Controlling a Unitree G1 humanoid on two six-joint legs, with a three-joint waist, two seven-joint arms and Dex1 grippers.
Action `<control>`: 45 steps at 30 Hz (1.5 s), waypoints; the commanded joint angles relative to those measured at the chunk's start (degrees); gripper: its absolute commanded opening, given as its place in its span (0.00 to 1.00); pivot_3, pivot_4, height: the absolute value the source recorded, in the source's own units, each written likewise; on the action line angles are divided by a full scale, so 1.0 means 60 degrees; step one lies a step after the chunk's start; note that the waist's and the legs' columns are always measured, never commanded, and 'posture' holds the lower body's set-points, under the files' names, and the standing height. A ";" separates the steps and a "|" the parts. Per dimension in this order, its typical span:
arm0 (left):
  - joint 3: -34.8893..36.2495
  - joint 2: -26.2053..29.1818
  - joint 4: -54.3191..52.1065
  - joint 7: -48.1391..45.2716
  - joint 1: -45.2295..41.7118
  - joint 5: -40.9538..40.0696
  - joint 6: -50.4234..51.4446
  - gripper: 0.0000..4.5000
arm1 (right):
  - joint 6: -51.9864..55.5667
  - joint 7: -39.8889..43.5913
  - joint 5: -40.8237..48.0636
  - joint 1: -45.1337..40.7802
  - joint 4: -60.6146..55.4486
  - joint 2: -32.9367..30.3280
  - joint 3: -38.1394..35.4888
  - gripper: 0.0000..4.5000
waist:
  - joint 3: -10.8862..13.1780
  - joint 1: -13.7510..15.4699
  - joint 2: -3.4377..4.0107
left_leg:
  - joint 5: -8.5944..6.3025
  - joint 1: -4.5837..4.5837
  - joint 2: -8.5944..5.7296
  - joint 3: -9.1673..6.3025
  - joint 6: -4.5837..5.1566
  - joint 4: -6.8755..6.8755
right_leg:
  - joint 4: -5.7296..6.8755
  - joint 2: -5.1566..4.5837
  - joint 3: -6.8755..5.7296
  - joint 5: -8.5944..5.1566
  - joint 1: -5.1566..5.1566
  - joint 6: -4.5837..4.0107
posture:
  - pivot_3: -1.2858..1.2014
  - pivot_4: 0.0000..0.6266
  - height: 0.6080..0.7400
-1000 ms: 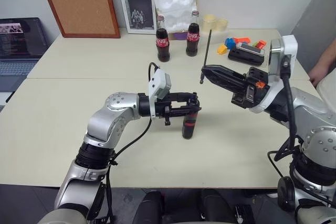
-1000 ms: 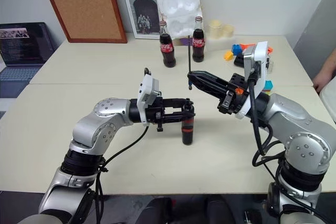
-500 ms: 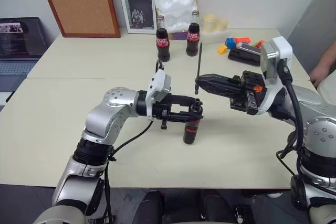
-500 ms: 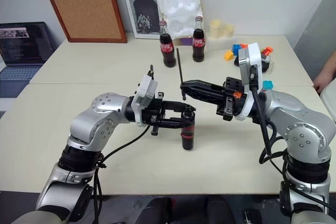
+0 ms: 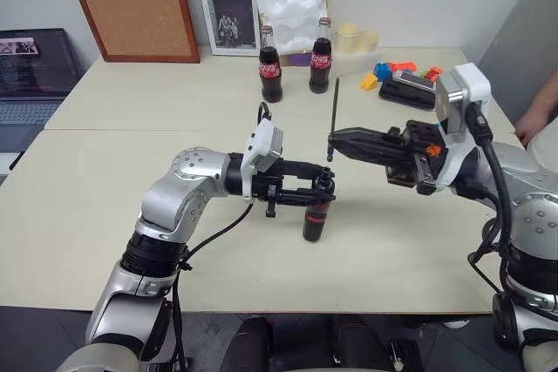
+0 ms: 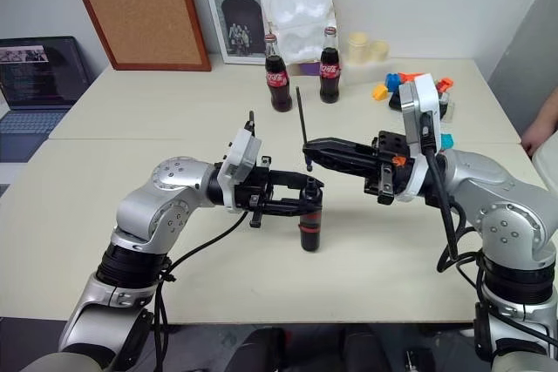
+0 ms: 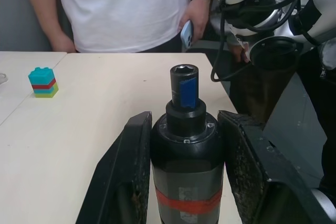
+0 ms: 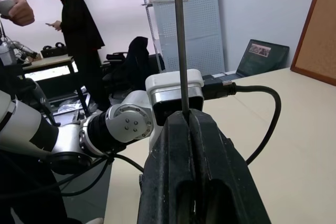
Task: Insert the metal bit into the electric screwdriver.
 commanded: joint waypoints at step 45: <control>0.0016 0.0739 -0.1605 -0.0916 0.1544 -0.0337 -0.1585 0.37 | -0.0571 -0.0673 0.1262 0.0858 -0.0993 -0.0279 0.0097 0.01 | 0.0002 0.0017 -0.0002 | 0.0000 0.0000 0.0002 -0.0003 0.0000 -0.0001 | -0.0009 -0.0004 -0.0002 -0.0001 0.0005 -0.0002 | 0.52 0.24 1.00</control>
